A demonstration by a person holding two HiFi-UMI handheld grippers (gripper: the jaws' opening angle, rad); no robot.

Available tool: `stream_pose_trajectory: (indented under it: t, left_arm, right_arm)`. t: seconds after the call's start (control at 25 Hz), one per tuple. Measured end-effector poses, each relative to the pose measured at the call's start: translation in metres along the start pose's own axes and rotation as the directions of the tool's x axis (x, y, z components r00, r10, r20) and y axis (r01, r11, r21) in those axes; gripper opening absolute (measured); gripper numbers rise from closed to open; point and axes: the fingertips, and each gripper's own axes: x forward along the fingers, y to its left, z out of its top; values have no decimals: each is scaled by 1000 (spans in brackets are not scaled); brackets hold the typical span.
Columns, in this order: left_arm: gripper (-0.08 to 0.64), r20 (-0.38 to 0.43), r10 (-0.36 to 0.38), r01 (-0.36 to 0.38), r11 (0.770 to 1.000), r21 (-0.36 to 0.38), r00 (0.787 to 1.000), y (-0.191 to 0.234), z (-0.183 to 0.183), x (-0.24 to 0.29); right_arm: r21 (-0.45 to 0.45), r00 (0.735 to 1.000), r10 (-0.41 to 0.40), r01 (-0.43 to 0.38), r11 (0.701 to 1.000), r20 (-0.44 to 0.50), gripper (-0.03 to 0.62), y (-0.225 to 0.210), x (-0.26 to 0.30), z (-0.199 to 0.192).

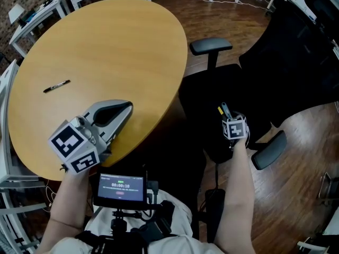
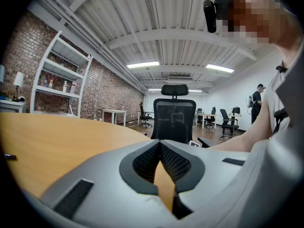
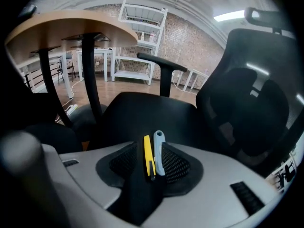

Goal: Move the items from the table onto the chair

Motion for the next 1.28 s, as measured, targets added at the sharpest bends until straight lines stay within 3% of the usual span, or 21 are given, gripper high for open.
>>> stream_pose_trajectory:
  t: [0.12,0.2,0.32,0.4,0.6,0.72,0.92,1.12,1.28]
  left_arm:
    - [9,0,0,0,1000,0,1000,-1,0,1]
    - [9,1,-1,1,1000,-1,1000,-1,-1,2]
    - [9,1,-1,1,1000,-2,1000,-1,-2,4]
    - [9,3,-1,1,1000,-2,1000,-1,-2,4]
    - [9,5,-3,3,1000,-5,1000,-7,5,7]
    - [9,5,-28,28,1000,-8,1000,-14,6,10]
    - [9,-2,-20,20,1000,-6,1000,-6,-6,-10]
    - [9,2,39,-39,999,-16,999,12,-13,-52]
    - [9,10,116,-115,993,-28,993,27,-19,-93]
  right_arm:
    - [16,995,0,-1,1000,103,134,2,-23,34]
    - [41,981,-6,-2,999,194,8,4,-45,63]
    - [75,935,69,-101,992,348,5,23,-88,114]
    - [64,876,131,-180,982,465,5,40,-127,152]
    - [-96,675,304,-328,940,672,5,97,-243,246]
    - [-232,591,418,-365,901,690,5,143,-289,281]
    - [-399,465,607,-472,786,645,5,238,-308,306]
    - [-472,377,708,-548,691,598,5,306,-316,319]
    - [-519,324,766,-585,623,555,6,356,-323,328]
